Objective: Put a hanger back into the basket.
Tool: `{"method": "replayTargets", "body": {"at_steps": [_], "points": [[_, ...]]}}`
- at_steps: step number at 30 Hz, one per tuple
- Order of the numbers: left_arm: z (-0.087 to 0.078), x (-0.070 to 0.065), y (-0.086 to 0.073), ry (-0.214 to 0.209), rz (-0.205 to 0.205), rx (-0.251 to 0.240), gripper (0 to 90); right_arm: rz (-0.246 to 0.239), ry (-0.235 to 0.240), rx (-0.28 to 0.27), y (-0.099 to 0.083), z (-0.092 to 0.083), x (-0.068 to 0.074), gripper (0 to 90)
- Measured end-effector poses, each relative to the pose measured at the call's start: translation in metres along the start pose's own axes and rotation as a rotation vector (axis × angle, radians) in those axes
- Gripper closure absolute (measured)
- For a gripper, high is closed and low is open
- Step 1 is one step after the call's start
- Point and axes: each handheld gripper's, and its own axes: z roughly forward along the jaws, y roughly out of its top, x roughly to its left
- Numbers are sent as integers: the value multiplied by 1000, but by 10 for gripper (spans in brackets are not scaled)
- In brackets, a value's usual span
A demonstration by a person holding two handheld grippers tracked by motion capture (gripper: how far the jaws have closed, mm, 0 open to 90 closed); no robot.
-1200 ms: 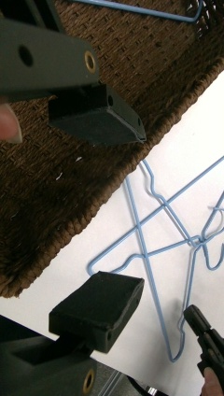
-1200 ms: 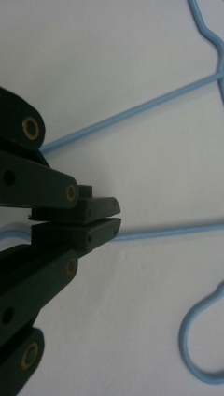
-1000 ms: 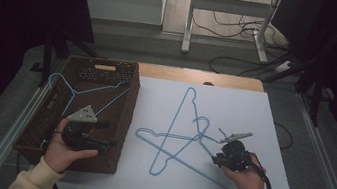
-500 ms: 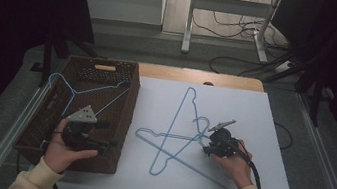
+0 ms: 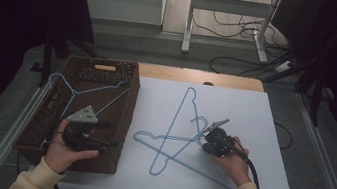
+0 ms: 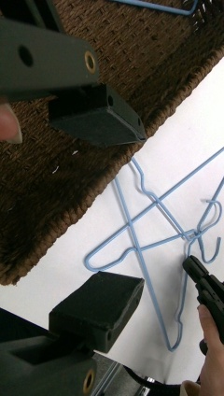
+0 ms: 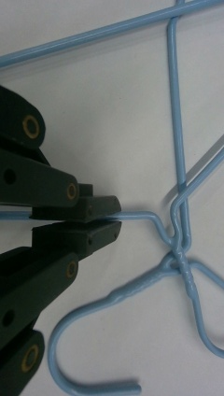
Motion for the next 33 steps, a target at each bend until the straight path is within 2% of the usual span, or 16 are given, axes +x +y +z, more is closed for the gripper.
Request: {"method": "replayTargets", "body": {"at_steps": [5, 7, 9, 14, 25, 33], "points": [[2, -4, 1, -3, 14, 5, 261, -33, 9, -98, -1, -18, 0, 875], [3, -6, 2, -4, 19, 6, 261, -41, 40, -138, -4, -27, 0, 875], [4, -9, 3, -8, 25, 6, 262, -53, 52, -172, -8, -36, 1, 876], [14, -18, 12, -27, 54, 16, 262, -77, 96, -223, -16, -53, 4, 876], [46, -39, 35, -67, 114, 56, 262, -88, 142, -242, -23, -58, 2, 877], [64, -46, 44, -99, 130, 84, 249, -109, 161, -236, -29, -60, 3, 876]]}}
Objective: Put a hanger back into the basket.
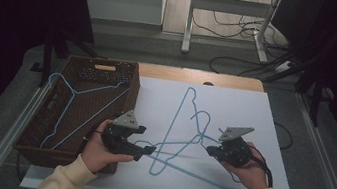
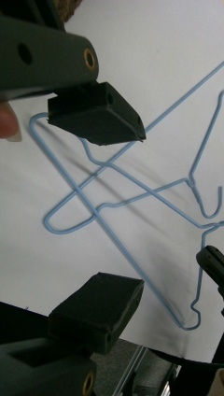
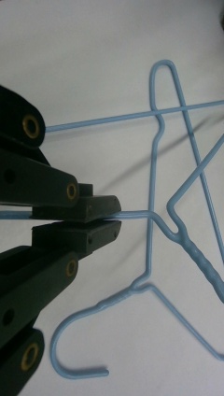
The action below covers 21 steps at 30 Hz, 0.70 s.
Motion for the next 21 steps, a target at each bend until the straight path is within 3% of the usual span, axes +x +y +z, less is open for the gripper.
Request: {"method": "replayTargets", "body": {"at_steps": [3, 5, 10, 21], "points": [[7, 2, 3, -21, -16, 13, 244, -13, 6, 3, -1, -1, 1, 876], [13, 4, 7, -59, -56, 18, 246, -16, 4, 5, -1, -1, 1, 876], [26, -4, 15, -42, -18, 52, 251, -22, 7, 5, -1, -1, 1, 876], [62, -6, 24, -91, -61, 106, 269, -37, 14, 4, -3, -4, 2, 876]]}}
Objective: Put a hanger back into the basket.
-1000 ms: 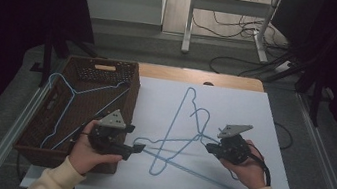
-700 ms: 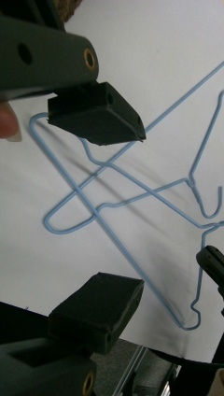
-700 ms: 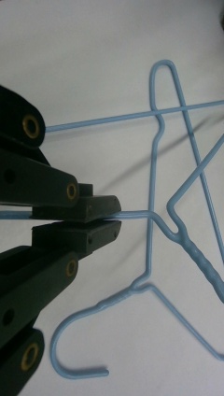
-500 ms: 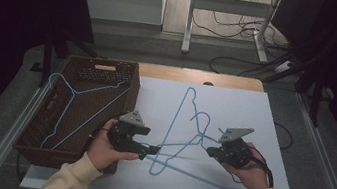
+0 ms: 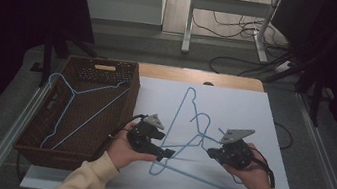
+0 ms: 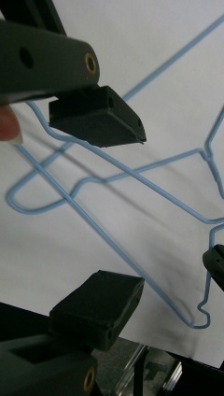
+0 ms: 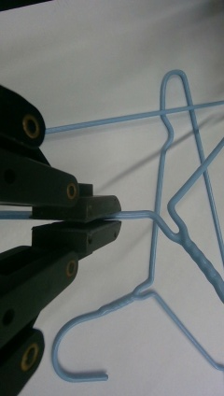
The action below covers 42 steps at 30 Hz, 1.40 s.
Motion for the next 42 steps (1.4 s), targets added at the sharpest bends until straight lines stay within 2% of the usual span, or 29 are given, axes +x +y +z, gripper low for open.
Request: {"method": "replayTargets", "body": {"at_steps": [5, 8, 13, 15, 17, 22, 27, 31, 35, 37, 42], "points": [[18, -3, 4, 22, 6, 21, 284, -7, 2, -2, 1, 0, 1, 875], [29, -1, 4, 23, -3, 29, 305, -15, 3, -4, 1, 0, 2, 876], [44, 6, 2, 56, -3, 59, 360, -21, 12, -9, 1, -1, 2, 876], [47, 8, 1, 68, 9, 73, 408, -22, 11, -11, 1, -2, 2, 876], [50, 8, 0, 78, 8, 67, 468, -24, 6, -16, 2, -2, 2, 875], [56, 8, -3, 110, 41, 75, 589, -27, 4, -26, 2, -2, 1, 875], [57, 6, -4, 131, 60, 102, 741, -27, 0, -24, 2, -2, 1, 874], [58, 4, -5, 111, 77, 120, 779, -25, -4, -29, 2, -3, 0, 871], [55, 0, -5, 78, 114, 152, 821, -18, -13, -37, 1, -4, -1, 863], [53, -4, -5, 60, 130, 156, 843, -14, -19, -40, 1, -4, -2, 855], [43, -13, -5, 31, 138, 144, 861, 15, -18, -69, -1, -5, -4, 835]]}}
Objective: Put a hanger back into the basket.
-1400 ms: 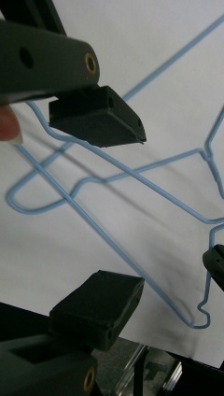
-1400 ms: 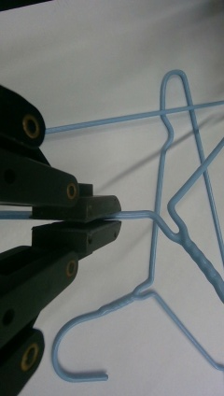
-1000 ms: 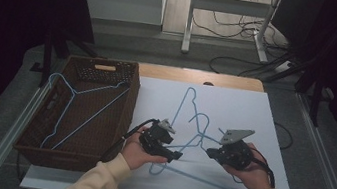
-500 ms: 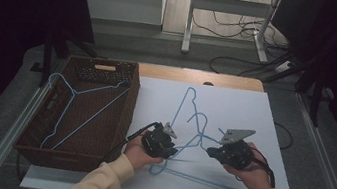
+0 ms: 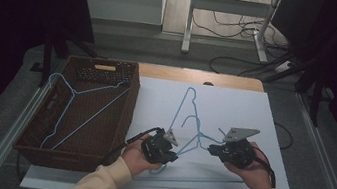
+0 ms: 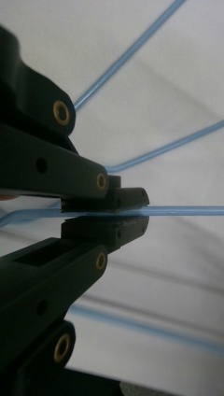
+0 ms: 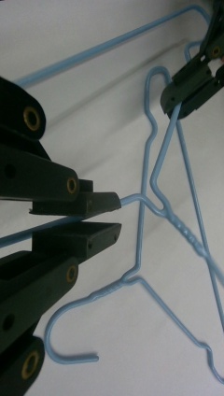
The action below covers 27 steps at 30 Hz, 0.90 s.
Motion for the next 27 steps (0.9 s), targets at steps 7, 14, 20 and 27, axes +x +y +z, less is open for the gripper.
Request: {"method": "replayTargets", "body": {"at_steps": [7, 14, 20, 27], "points": [[-16, -6, -4, -24, 0, -17, 863, 83, -39, -109, -1, -9, -4, 531], [-37, -5, -7, -44, -45, -79, 862, 163, -18, -192, -4, -21, -12, 396], [-57, 1, -13, -51, -84, -129, 863, 221, -23, -207, -8, -23, -18, 354], [-83, 8, -22, -66, -111, -198, 864, 289, -39, -259, -15, -32, -26, 349]]}}
